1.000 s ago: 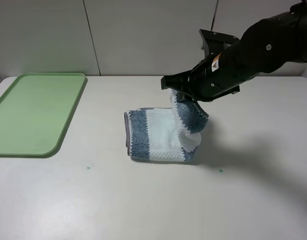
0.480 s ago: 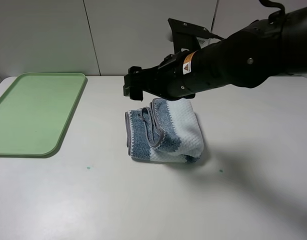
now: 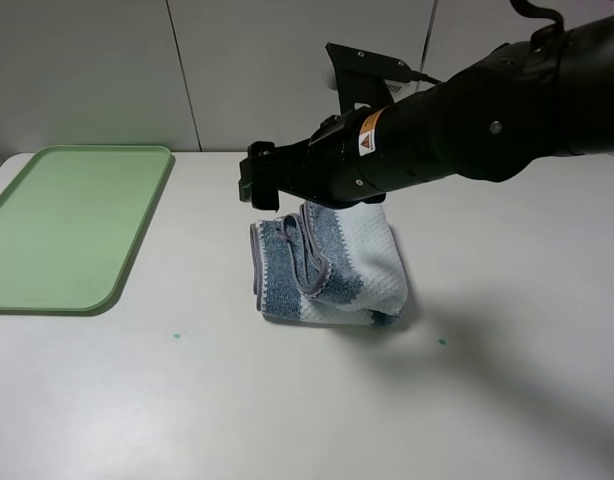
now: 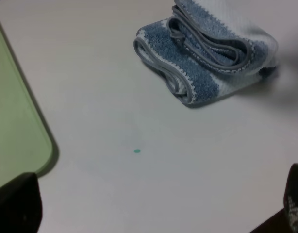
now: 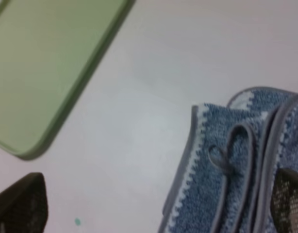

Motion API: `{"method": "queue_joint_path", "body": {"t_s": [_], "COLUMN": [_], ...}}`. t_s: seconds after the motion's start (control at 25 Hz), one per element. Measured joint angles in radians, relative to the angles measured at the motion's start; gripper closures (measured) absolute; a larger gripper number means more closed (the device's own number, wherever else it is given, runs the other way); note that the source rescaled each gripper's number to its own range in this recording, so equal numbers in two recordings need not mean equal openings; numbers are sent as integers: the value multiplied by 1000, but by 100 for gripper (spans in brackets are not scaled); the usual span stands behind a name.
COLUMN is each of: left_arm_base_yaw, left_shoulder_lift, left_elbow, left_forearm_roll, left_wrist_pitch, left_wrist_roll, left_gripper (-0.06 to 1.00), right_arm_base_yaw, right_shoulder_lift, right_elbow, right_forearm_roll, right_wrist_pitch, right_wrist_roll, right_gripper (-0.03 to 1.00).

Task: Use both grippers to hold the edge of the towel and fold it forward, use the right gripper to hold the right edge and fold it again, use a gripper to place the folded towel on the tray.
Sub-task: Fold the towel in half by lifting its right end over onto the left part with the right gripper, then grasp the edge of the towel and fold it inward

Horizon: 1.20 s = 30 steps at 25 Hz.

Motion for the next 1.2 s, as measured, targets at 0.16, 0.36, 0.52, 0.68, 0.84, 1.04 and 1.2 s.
{"method": "queue_joint_path", "body": {"t_s": [0.16, 0.36, 0.52, 0.68, 0.84, 1.04, 1.2], "left_arm_base_yaw": [0, 0, 0, 0, 0, 0, 0], "left_shoulder_lift": [0, 0, 0, 0, 0, 0, 0], "left_elbow": [0, 0, 0, 0, 0, 0, 0], "left_forearm_roll": [0, 0, 0, 0, 0, 0, 0], "left_wrist_pitch": [0, 0, 0, 0, 0, 0, 0], "left_wrist_roll": [0, 0, 0, 0, 0, 0, 0], "left_gripper": [-6, -6, -6, -6, -6, -6, -6], "right_arm_base_yaw": [0, 0, 0, 0, 0, 0, 0], "right_shoulder_lift": [0, 0, 0, 0, 0, 0, 0], "right_elbow": [2, 2, 2, 2, 2, 2, 2], "right_forearm_roll": [-39, -61, -48, -47, -51, -51, -54], "right_wrist_pitch": [15, 21, 21, 15, 18, 83, 91], "right_wrist_roll": [-2, -3, -3, 41, 67, 43, 37], "right_gripper": [-3, -3, -3, -3, -3, -3, -3]}}
